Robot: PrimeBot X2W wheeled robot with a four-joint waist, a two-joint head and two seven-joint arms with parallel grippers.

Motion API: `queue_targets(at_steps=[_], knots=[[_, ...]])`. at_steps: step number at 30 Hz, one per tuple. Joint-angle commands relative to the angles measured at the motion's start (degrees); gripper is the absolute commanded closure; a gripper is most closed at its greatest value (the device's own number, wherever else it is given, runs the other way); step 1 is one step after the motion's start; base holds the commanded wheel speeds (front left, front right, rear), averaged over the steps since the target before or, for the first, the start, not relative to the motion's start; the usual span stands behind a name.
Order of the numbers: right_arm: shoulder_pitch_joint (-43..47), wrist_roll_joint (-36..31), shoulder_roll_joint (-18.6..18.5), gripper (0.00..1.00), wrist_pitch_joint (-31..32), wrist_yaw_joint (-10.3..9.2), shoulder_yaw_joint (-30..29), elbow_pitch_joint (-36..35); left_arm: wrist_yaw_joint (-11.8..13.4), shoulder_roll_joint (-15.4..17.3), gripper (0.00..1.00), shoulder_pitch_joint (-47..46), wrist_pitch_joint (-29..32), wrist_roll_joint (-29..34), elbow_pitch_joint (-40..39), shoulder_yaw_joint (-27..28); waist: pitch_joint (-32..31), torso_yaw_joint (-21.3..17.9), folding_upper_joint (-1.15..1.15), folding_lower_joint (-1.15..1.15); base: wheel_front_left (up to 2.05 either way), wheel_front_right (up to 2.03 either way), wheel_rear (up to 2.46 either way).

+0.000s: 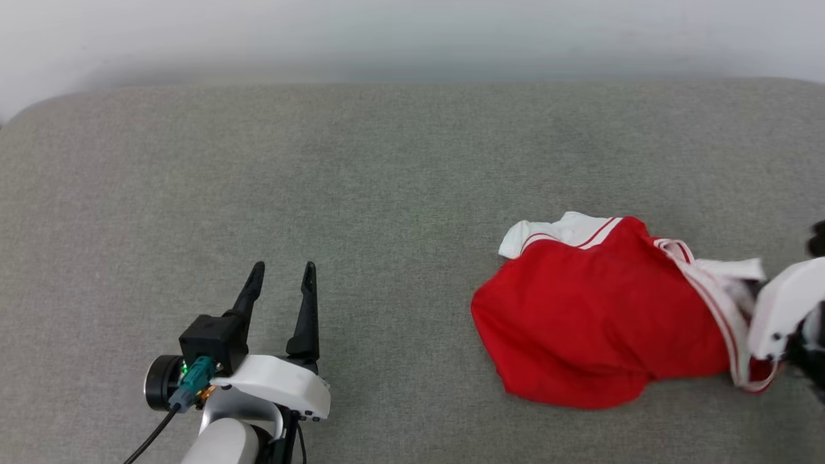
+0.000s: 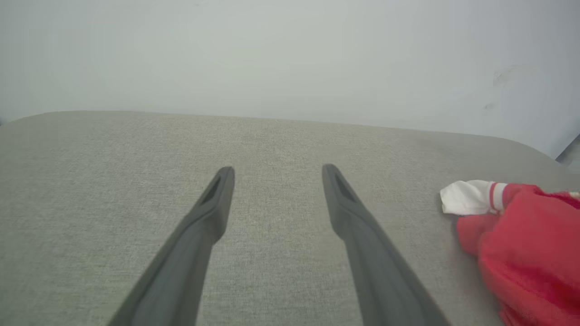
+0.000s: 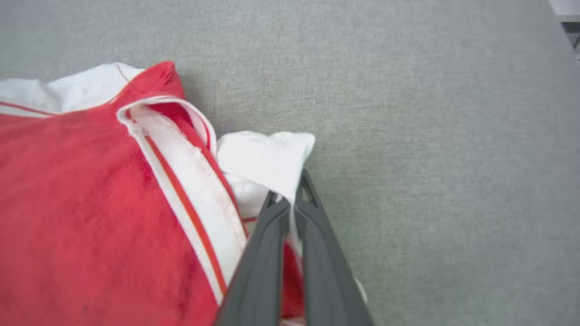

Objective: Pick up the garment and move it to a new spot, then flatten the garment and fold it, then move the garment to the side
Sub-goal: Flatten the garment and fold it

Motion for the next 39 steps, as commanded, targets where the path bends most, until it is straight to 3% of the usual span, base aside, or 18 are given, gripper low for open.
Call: queue_targets(at_steps=[1,5,11,12,13,14,17,22,27,32,39], knots=[[-0.3,-0.6,-0.2,1.00,-0.8,-0.04,-1.2,-0.6,0.2,0.2,0.00,-0.2,-0.1,-0.2,0.1,0.0,-0.5,-0.5,0.00,0.00,0.00,0.00,0.00],[2.2,-2.1,1.7,1.00,-2.7,-0.04,-10.7,-2.4,0.2,0.2,0.00,0.2,-0.1,-0.4,0.0,-0.3,-1.1,-0.9,0.00,0.00,0.00,0.00,0.00],[8.0,-5.2,7.8,1.00,-3.1,-0.03,-24.8,0.6,0.2,0.1,0.00,0.8,-0.1,-0.6,0.2,-0.6,-1.7,-0.8,0.00,0.00,0.00,0.00,0.00],[8.7,-5.4,9.0,0.74,-3.5,-0.03,-26.1,1.6,0.2,0.1,0.00,0.9,-0.1,-0.7,0.2,-0.6,-1.7,-0.8,0.00,0.00,0.00,0.00,0.00],[9.2,-5.6,10.0,0.06,-4.0,-0.03,-27.3,2.9,0.2,0.2,0.00,0.9,-0.1,-0.8,0.3,-0.6,-1.7,-0.7,0.00,0.00,0.00,0.00,0.00],[9.5,-6.2,10.5,0.00,-4.8,-0.03,-27.8,3.8,0.3,0.3,0.00,1.0,-0.1,-0.8,0.3,-0.5,-1.7,-0.7,0.00,0.00,0.00,0.00,0.00],[8.7,-6.5,12.1,0.00,-10.5,-0.02,-27.8,5.1,0.5,0.5,0.00,1.3,-0.1,-1.1,0.3,-0.3,-1.9,-1.0,0.00,0.00,0.00,0.00,0.00],[7.6,-7.9,11.7,0.00,-22.9,-0.03,-25.5,3.1,1.1,0.9,0.00,2.2,0.2,-1.4,0.3,-0.1,-3.5,-1.7,0.00,0.00,0.00,0.00,0.00],[8.7,-9.5,10.8,0.00,-32.1,-0.03,-19.7,-1.3,1.4,1.5,0.00,3.5,0.8,-1.6,0.2,-0.1,-6.0,-1.7,0.00,0.00,0.00,0.00,0.00],[11.7,-10.4,11.2,0.00,-35.9,-0.03,-12.1,-7.4,2.0,2.0,0.00,5.4,1.3,-2.1,-0.1,-0.1,-8.8,-1.4,0.00,0.00,0.00,0.00,0.00],[19.2,-10.4,12.5,0.00,-34.9,-0.03,-3.4,-16.5,2.6,2.9,0.00,7.4,2.4,-2.0,-1.1,-0.4,-10.8,-0.7,0.00,0.00,0.00,0.00,0.00]])
